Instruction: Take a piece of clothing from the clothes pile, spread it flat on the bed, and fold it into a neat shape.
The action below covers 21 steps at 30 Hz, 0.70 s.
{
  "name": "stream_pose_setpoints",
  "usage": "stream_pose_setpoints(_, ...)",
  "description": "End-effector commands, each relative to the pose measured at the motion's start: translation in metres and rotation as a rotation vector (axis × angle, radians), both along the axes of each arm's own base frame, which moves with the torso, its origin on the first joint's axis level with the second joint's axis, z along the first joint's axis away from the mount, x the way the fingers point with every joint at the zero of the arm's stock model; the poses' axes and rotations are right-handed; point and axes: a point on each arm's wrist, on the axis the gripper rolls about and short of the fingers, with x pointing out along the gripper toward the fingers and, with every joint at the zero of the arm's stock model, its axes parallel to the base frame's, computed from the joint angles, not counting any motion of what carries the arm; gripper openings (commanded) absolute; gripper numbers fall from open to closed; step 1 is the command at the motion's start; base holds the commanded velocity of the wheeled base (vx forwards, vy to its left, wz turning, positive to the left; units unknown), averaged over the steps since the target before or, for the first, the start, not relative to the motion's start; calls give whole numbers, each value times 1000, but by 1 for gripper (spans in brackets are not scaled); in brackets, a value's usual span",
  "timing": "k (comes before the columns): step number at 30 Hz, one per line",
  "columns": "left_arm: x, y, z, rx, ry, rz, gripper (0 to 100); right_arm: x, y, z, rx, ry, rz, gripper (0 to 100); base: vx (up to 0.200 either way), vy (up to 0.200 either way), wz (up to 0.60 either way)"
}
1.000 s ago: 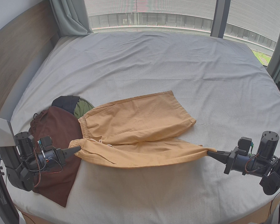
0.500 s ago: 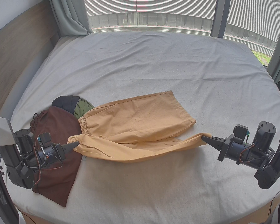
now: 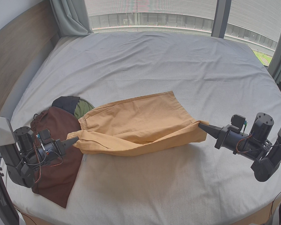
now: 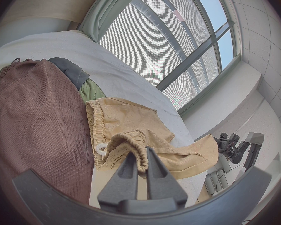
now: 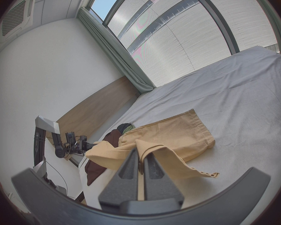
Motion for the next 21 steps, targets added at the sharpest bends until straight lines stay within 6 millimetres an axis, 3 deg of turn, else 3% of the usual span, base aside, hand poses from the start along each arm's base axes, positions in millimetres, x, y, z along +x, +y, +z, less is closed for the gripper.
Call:
stream_pose_setpoints(1,2,0,3,-4,-10,13,0,14,2,6,17,-12,-7,0,0,0,0)
stream_pose_setpoints(11,4,-4,5,-2,-21,7,0,36,5,21,38,-21,-16,0,0,0,0)
stream_pose_setpoints(21,7,-4,5,0,-31,7,0,63,4,23,50,-28,-38,0,0,0,0)
